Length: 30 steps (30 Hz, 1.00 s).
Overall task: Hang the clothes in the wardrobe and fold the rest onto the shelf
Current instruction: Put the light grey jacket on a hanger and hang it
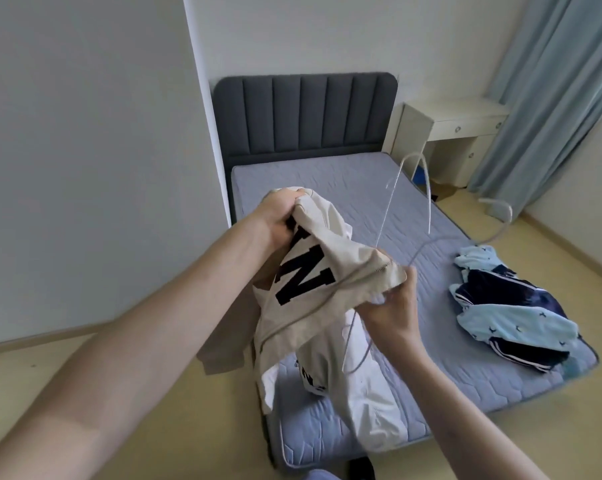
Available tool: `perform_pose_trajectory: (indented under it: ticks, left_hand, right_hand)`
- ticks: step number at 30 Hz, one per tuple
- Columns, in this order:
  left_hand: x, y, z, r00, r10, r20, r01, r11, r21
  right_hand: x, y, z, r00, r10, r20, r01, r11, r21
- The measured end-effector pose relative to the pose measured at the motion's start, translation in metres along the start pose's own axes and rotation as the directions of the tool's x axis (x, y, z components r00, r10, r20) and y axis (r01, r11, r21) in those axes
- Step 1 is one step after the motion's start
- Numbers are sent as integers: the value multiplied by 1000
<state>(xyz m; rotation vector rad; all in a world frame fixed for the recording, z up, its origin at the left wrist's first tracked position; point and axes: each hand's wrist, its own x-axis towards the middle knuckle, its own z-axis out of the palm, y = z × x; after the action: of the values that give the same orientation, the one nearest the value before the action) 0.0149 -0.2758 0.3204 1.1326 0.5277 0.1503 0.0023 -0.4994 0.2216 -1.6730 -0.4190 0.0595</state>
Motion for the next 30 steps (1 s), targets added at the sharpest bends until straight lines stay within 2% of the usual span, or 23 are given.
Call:
perform_pose_trajectory:
  ticks: [3, 8, 11, 12, 14, 16, 17, 20, 23, 25, 28, 30]
  left_hand:
    - [0, 1, -5, 995, -30, 99, 23, 997, 70]
    - [-17, 1, -16, 990, -100, 100, 88, 989, 119]
    - [-47, -9, -23, 992, 47, 120, -82, 947, 310]
    - [-59, -17, -24, 984, 110, 142, -160, 893, 420]
    - [-77, -36, -24, 954, 181, 240, -297, 696, 653]
    - [-79, -54, -20, 938, 217, 271, -345, 486, 803]
    - [-74, -61, -18, 935, 263, 239, -339, 453, 825]
    - [-59, -69, -11, 919, 347, 189, -340, 448, 827]
    - [-46, -66, -12, 921, 337, 196, -326, 389, 862]
    - [-41, -62, -14, 933, 315, 174, -309, 454, 836]
    - [-34, -56, -10, 952, 283, 113, -262, 573, 776]
    - [-35, -50, -2, 959, 266, 95, -242, 605, 759]
  right_hand:
    - [33, -32, 10, 996, -89, -12, 89, 994, 68]
    - [58, -64, 29, 984, -177, 8, 177, 984, 21]
    - [68, -64, 25, 986, -169, -8, 169, 985, -19]
    - [71, -64, 23, 988, -157, -8, 157, 987, -35]
    - [76, -66, 22, 991, -129, 36, 131, 989, -63]
    - [78, -68, 25, 988, -80, 134, 90, 993, -72]
    - [79, -67, 26, 983, -57, 173, 72, 994, -80]
    - [77, -61, 26, 977, -10, 212, 38, 991, -127]
    - [71, -44, 11, 972, 59, 228, -34, 993, -111]
    - [63, -30, 0, 967, 98, 233, -73, 991, -115]
    - [36, 1, -3, 951, 223, 216, -209, 974, -86]
    - [11, 29, 5, 936, 290, 198, -274, 956, -105]
